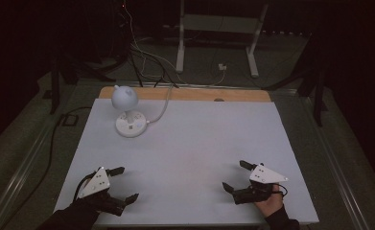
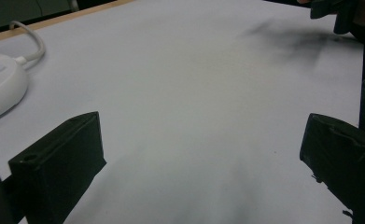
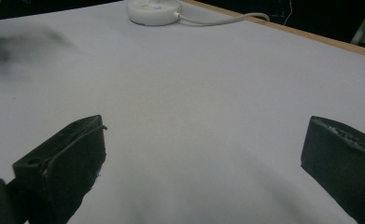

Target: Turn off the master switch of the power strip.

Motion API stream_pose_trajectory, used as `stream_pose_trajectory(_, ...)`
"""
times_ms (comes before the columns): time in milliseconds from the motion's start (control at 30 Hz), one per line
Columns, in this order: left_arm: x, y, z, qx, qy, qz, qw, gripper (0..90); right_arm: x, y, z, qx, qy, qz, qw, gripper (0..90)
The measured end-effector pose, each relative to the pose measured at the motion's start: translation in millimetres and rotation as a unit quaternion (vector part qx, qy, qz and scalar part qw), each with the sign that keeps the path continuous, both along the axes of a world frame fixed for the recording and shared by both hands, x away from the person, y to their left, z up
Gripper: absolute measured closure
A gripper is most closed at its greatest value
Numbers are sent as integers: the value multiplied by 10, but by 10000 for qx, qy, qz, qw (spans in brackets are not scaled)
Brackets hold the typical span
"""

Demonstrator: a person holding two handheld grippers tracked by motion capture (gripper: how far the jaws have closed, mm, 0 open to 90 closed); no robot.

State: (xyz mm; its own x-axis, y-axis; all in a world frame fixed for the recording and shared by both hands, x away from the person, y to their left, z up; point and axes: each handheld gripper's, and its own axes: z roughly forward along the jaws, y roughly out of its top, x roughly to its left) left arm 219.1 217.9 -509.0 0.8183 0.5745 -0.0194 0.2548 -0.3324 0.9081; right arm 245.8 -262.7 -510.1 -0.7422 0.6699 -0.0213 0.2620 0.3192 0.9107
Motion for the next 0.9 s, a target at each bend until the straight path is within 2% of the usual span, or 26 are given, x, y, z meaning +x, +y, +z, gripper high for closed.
stream_pose_trajectory(333, -16, -11, 8, 43, 38, -31, 10000, 3, -2, -12, 26, 13, -64, -9, 10000, 0)
stream_pose_trajectory(667, -34, -43, 12, 63, 73, -205, 9997, 3, -5, 10, 35, -16, -61, 13, 10000, 0)
stream_pose_trajectory(700, -36, -46, 14, 77, 81, -218, 9997, 3, -5, 11, 35, -5, -54, 11, 10000, 0)
stream_pose_trajectory(733, -40, -61, 16, 188, 67, -233, 9995, 3, -6, 13, 35, 0, -44, 16, 10000, 0)
stream_pose_trajectory(900, -46, -73, 33, 166, 123, -302, 9993, 3, -6, 19, 45, 21, -56, 10, 10000, 0)
